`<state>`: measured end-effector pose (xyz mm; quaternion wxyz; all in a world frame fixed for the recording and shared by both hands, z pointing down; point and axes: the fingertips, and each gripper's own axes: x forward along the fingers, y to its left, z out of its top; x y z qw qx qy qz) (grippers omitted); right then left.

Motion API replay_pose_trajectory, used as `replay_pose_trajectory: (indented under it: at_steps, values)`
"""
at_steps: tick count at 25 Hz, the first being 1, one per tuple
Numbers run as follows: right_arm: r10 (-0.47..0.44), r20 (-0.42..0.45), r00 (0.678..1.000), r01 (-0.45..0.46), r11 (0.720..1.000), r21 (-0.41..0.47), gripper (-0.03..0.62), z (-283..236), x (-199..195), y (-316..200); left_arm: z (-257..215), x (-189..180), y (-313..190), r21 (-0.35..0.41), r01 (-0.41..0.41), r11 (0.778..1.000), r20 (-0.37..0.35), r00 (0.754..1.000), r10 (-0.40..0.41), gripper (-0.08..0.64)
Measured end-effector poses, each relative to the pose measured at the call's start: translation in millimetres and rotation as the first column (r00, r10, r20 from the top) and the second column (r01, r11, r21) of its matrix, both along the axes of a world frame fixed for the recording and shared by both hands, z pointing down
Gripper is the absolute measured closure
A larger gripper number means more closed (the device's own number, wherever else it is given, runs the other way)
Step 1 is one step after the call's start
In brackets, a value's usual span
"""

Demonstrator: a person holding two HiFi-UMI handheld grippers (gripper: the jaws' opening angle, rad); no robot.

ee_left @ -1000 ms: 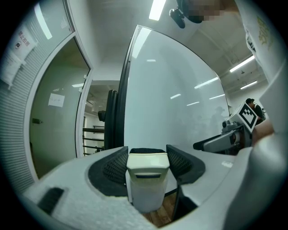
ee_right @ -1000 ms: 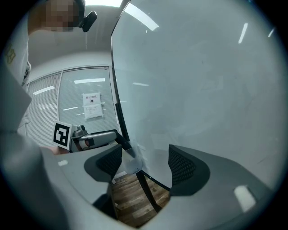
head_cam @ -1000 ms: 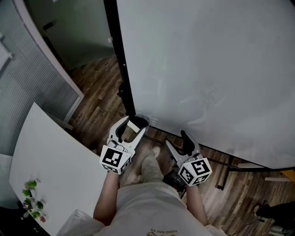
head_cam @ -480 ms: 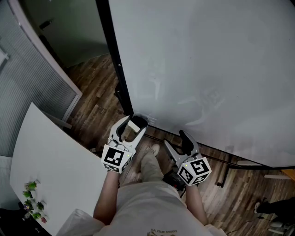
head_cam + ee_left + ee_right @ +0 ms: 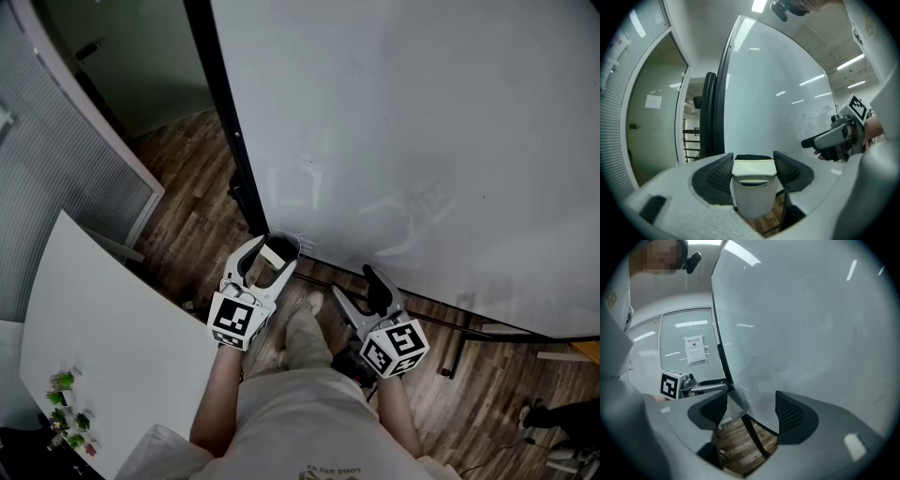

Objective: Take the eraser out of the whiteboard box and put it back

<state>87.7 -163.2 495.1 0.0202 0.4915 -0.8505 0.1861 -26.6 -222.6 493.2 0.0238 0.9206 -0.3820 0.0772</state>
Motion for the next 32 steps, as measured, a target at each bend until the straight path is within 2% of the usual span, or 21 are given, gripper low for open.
replay_pose_trajectory:
  at_steps: [10, 15, 21, 24, 27, 29, 30, 31, 32]
  values:
    - [0.004, 0.0, 1.0, -0.004, 1.0, 0.01, 0.278, -4.5, 1.0, -0.3, 1.9, -3.6, 0.7, -0.014, 0.009, 1.0, -0.01, 1.0, -0.009, 0.274]
    - [-0.009, -0.007, 1.0, 0.009, 1.0, 0.023, 0.278, -9.3, -5.2, 4.1, -8.0, -13.7, 6.5, -0.01, 0.033, 0.999, -0.058, 0.998, -0.033, 0.261]
    - [-0.023, -0.01, 1.0, 0.024, 0.998, 0.055, 0.279, -23.6, -15.2, 11.2, -35.4, -24.4, 17.6, 0.037, 0.047, 0.998, -0.121, 0.992, -0.042, 0.265]
    - [-0.037, 0.012, 0.999, 0.036, 0.996, 0.082, 0.29, -31.8, -21.4, 15.9, -49.6, -28.4, 27.3, 0.092, 0.056, 0.994, -0.118, 0.992, -0.045, 0.304]
    - [-0.046, 0.087, 0.995, 0.037, 0.993, 0.112, 0.335, -44.0, -24.0, 21.2, -64.8, -35.9, 37.8, 0.155, 0.083, 0.984, -0.103, 0.992, -0.067, 0.401]
    - [-0.042, 0.112, 0.993, 0.028, 0.991, 0.129, 0.398, -50.6, -22.4, 25.0, -71.0, -39.8, 43.7, 0.163, 0.086, 0.983, -0.103, 0.992, -0.07, 0.466]
    - [-0.044, 0.115, 0.992, 0.027, 0.99, 0.141, 0.427, -53.9, -21.7, 27.3, -71.8, -40.0, 46.6, 0.151, 0.076, 0.986, -0.105, 0.993, -0.06, 0.521]
    - [-0.046, 0.117, 0.992, 0.028, 0.988, 0.155, 0.487, -57.4, -21.4, 29.5, -70.8, -38.8, 49.6, 0.128, 0.056, 0.99, -0.111, 0.993, -0.042, 0.555]
    - [-0.046, 0.117, 0.992, 0.026, 0.986, 0.167, 0.554, -60.6, -21.1, 31.0, -68.6, -37.0, 52.2, 0.098, 0.032, 0.995, -0.119, 0.993, -0.02, 0.555]
